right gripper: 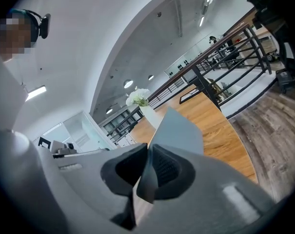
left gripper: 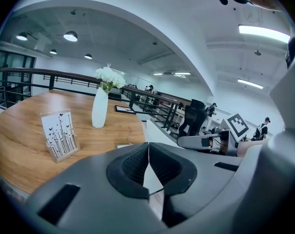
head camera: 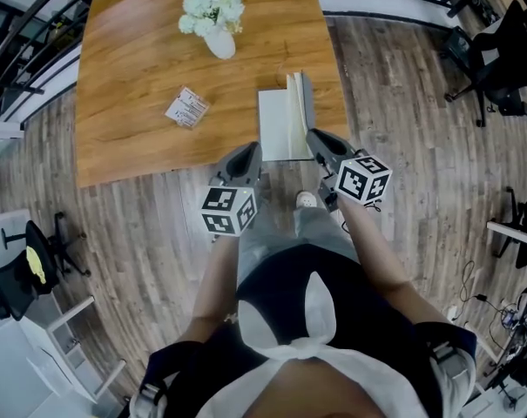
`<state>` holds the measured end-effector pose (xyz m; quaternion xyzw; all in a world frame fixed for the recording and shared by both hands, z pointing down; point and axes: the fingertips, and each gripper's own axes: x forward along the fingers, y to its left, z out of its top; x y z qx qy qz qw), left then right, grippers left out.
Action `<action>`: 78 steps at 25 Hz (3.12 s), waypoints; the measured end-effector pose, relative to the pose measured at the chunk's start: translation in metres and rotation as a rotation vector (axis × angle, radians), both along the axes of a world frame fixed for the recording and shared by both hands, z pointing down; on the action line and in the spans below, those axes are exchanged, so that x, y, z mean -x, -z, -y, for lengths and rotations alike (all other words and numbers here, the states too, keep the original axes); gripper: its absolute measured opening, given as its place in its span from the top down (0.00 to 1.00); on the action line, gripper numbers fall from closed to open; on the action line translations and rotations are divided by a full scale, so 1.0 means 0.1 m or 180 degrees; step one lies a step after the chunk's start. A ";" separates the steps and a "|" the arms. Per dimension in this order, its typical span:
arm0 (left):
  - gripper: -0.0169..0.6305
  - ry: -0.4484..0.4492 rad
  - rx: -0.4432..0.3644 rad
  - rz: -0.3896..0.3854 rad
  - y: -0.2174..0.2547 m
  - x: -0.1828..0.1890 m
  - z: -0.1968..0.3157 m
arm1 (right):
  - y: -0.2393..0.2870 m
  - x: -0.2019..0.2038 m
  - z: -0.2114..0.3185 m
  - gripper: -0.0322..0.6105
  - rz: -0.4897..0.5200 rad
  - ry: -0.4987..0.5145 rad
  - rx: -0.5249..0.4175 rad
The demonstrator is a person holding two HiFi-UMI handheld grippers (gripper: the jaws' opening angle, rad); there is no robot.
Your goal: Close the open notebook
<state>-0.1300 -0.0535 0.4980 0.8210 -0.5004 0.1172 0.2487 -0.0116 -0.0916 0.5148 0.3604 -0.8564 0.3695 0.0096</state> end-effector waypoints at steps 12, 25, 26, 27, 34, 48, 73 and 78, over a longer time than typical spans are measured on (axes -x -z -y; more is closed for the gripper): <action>0.94 -0.0119 0.0004 -0.0041 0.12 0.29 0.12 | 0.01 0.17 0.00 0.91 -0.0123 -0.0165 0.0083; 0.94 -0.0248 0.0021 -0.0089 0.07 0.50 0.25 | -0.06 0.40 0.01 0.93 -0.0214 -0.0224 0.0133; 0.94 -0.0255 0.0025 -0.0090 0.07 0.52 0.26 | -0.07 0.42 0.02 0.93 -0.0218 -0.0224 0.0140; 0.94 -0.0263 0.0028 -0.0092 0.06 0.53 0.27 | -0.08 0.44 0.02 0.93 -0.0222 -0.0228 0.0146; 0.94 -0.0311 0.0036 -0.0113 0.06 0.62 0.35 | -0.12 0.54 0.02 0.93 -0.0264 -0.0261 0.0195; 0.94 -0.0383 0.0086 -0.0142 0.00 0.75 0.42 | -0.23 0.71 0.03 0.93 -0.0327 -0.0284 0.0279; 0.94 -0.0686 0.0143 -0.0071 -0.06 0.96 0.57 | -0.58 1.01 0.02 0.93 -0.0594 -0.0386 0.0435; 0.94 -0.0714 0.0157 -0.0058 -0.08 1.06 0.60 | -0.70 1.09 0.02 0.93 -0.0682 -0.0383 0.0490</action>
